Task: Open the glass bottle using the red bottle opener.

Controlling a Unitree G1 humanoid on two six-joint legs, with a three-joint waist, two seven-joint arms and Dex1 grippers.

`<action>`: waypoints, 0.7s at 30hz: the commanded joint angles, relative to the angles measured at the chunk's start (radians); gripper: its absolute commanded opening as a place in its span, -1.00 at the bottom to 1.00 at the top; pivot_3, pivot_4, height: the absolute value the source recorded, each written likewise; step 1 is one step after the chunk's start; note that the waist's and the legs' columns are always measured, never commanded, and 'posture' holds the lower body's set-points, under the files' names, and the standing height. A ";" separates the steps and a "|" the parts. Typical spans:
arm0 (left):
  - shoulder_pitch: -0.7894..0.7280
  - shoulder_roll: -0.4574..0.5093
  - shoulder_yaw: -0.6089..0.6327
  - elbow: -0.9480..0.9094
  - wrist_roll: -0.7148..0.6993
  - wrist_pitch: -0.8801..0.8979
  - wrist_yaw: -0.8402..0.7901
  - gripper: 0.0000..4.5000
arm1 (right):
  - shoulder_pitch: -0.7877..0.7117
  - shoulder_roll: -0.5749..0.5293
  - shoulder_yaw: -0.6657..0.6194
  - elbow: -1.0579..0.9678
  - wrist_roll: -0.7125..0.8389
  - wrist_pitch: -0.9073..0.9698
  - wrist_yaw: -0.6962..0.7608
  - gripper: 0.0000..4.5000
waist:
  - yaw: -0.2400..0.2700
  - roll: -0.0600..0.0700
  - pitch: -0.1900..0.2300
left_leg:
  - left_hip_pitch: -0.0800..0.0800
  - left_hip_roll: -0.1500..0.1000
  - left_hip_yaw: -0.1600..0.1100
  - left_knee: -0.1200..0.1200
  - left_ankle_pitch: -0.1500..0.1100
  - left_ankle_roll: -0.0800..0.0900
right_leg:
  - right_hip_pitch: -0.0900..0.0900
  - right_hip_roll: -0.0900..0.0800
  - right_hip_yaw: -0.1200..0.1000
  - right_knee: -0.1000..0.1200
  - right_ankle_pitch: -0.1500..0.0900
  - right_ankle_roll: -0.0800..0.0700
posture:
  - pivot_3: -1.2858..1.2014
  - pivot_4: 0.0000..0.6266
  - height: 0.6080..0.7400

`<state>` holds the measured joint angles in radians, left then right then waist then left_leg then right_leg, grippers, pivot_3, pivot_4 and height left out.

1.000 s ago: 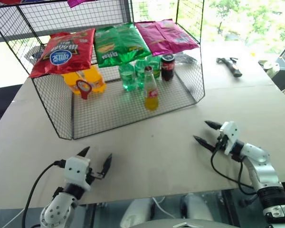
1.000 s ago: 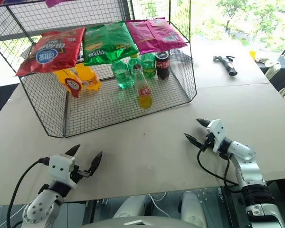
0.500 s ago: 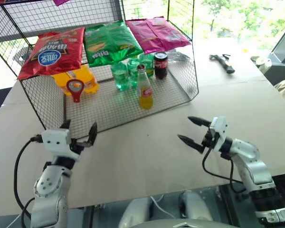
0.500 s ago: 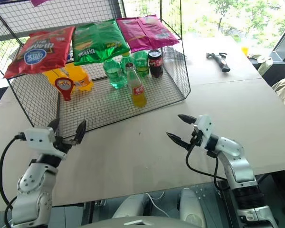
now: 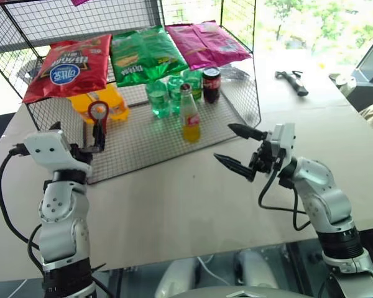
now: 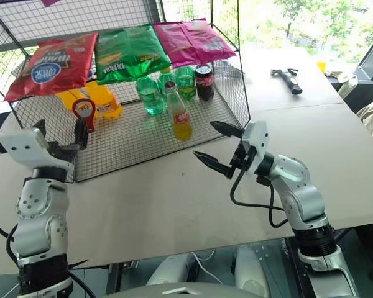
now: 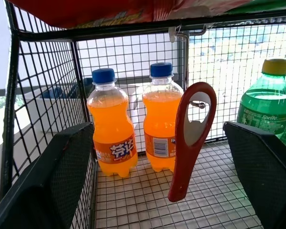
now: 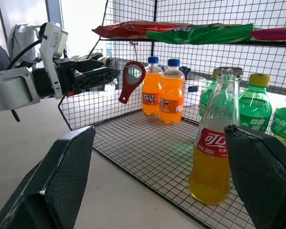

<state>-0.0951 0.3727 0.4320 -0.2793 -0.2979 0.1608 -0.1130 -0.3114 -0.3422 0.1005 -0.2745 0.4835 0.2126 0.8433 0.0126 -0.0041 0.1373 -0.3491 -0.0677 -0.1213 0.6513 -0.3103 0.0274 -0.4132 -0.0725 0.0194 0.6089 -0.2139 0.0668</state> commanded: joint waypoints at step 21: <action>-0.156 0.090 0.012 0.204 -0.069 0.005 -0.167 -0.97 | -0.002 0.029 0.023 -0.039 -0.031 -0.037 -0.042 1.00 | -0.009 0.000 0.000 | 0.000 0.000 0.000 0.001 0.000 -0.001 | -0.001 0.000 0.001 0.002 0.000 0.000 | 0.03 -0.52 1.00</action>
<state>-0.2413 0.4620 0.4091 -0.0231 -0.3374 0.1801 -0.2801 -0.3098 -0.3212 0.1230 -0.2968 0.4525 0.2043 0.8014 0.0041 -0.0044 0.1373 -0.3493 -0.0674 -0.1209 0.6527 -0.3100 0.0268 -0.4145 -0.0721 0.0200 0.6109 -0.2137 0.0667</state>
